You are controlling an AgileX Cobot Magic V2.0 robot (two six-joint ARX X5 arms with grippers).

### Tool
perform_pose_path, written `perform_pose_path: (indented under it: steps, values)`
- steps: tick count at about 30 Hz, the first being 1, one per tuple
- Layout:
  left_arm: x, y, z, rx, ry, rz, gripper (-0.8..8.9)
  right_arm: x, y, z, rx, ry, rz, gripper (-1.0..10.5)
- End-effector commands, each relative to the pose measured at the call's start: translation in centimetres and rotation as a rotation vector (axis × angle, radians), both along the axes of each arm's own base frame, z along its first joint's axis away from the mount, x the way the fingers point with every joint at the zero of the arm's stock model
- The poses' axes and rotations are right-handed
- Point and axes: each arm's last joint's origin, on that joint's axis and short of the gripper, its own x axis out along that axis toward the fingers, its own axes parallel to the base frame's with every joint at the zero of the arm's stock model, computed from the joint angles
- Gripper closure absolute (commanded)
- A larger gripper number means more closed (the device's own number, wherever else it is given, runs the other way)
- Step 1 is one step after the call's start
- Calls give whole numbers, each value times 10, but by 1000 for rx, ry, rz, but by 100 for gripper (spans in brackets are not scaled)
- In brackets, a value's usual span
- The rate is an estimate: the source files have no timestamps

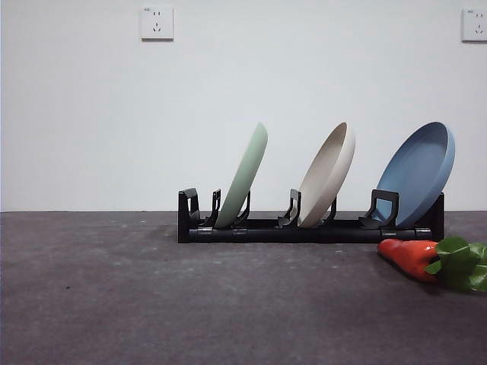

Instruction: Take the green plate from the plate rack,put the plate on the table,take the carrot from the table,put the carrot in the plate

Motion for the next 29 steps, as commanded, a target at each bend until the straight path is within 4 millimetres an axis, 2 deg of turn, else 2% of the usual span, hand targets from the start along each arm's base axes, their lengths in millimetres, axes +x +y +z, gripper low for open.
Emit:
perform_pose_path:
  steps: [1,6,9,14,18,23,29]
  values:
    - [1,0,-4,-17,6,-7,817,1,0,-5,7,15,-2,946]
    - [1,0,-2,-101,-6,-6,819,1,0,-5,21,17,2,951]
    - [0,-1,1,-142,-8,-34,821,0,0,-2,105,38,-14,957]
    - [-4,-4,14,-221,-2,-102,821,-1,0,12,184,33,-24,959]
    - [-10,-4,36,-245,1,-113,821,-3,0,33,189,19,-22,959]
    - [-20,-6,72,-253,-21,-184,821,-5,-1,66,177,32,-21,958]
    - [-28,-7,118,-246,17,-256,821,-6,1,115,114,71,34,958]
